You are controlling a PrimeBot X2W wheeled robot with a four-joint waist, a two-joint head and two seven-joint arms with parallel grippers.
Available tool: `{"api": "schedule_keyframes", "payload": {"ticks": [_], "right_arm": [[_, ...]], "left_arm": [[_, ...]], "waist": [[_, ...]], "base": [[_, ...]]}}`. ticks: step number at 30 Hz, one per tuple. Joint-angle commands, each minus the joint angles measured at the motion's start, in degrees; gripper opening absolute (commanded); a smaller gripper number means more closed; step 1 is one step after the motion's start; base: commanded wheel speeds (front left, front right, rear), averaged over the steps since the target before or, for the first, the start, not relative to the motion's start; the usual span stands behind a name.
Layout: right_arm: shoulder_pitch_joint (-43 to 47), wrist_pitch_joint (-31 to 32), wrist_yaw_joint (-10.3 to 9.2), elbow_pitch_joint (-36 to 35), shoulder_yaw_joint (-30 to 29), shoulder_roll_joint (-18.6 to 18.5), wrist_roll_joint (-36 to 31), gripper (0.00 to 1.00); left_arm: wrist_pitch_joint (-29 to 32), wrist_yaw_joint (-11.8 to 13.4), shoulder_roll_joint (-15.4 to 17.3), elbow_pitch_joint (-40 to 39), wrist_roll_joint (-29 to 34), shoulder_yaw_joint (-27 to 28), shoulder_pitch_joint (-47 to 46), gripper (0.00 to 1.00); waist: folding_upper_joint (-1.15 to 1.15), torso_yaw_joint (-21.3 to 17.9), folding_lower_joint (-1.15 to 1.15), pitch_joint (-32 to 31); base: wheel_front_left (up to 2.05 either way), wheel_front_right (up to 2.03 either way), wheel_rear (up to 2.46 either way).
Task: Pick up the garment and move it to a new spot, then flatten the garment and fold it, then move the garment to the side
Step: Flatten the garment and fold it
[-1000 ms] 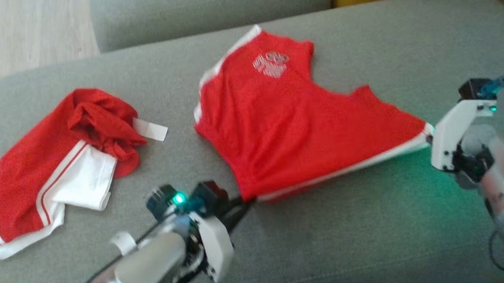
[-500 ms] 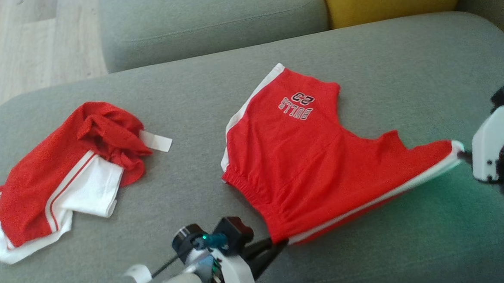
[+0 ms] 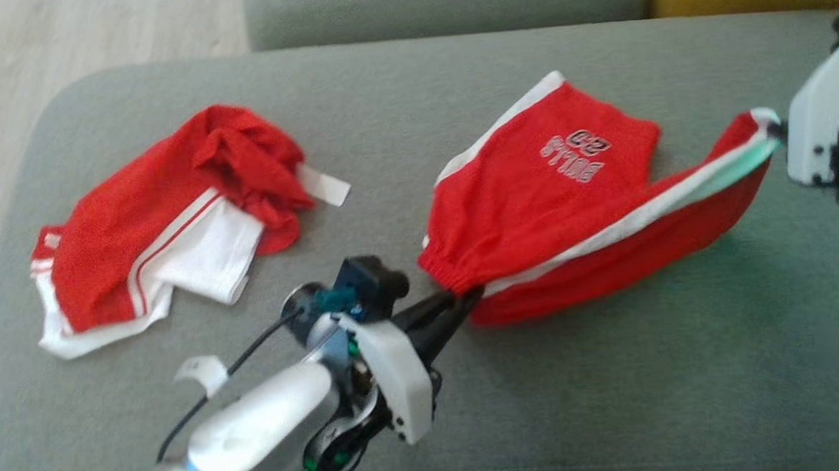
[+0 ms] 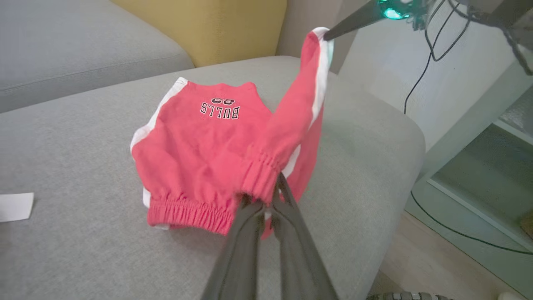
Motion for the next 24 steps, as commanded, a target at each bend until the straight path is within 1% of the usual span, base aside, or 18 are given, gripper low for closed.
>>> {"api": "schedule_keyframes", "payload": {"ticks": [1,8,10,12,18,24], "right_arm": [[-3.4,0.6,-0.05,-1.8,-0.3,0.4,-1.3,0.0],[-11.7,1.2,-0.05,1.3,-2.8,3.2,-7.4,0.0],[-14.4,1.2,-0.05,2.8,-3.0,3.9,-9.5,0.0],[-16.2,1.0,-0.05,3.7,-3.1,4.3,-11.0,0.0],[-20.9,-1.4,-0.05,6.8,-3.8,5.1,-14.7,0.0],[-24.1,-5.4,-0.05,10.3,-3.6,6.2,-16.6,0.0]], "left_arm": [[0.0,-0.4,-0.2,-0.9,-0.1,2.5,-3.6,0.0],[0.2,-2.0,-3.0,2.6,-0.6,3.6,-8.6,0.0],[0.0,-2.8,-4.4,4.8,-0.8,3.9,-10.7,0.0],[-0.4,-3.4,-5.2,6.5,-1.1,4.2,-12.0,0.0],[-1.9,-5.0,-8.2,12.5,-1.1,4.1,-16.4,0.0],[-3.8,-6.0,-10.7,17.8,-1.1,2.7,-19.4,0.0]], "waist": [[0.0,3.1,0.0,2.8],[0.0,7.6,0.0,8.2],[0.0,9.2,0.0,10.6],[0.0,10.1,0.0,12.2],[0.0,12.4,0.0,16.2],[0.0,13.6,0.0,18.6]], "base": [[0.0,0.0,0.0],[0.0,0.0,0.0],[0.0,0.0,0.0],[0.0,0.0,0.0],[0.0,0.0,0.0],[0.0,0.0,0.0]]}}
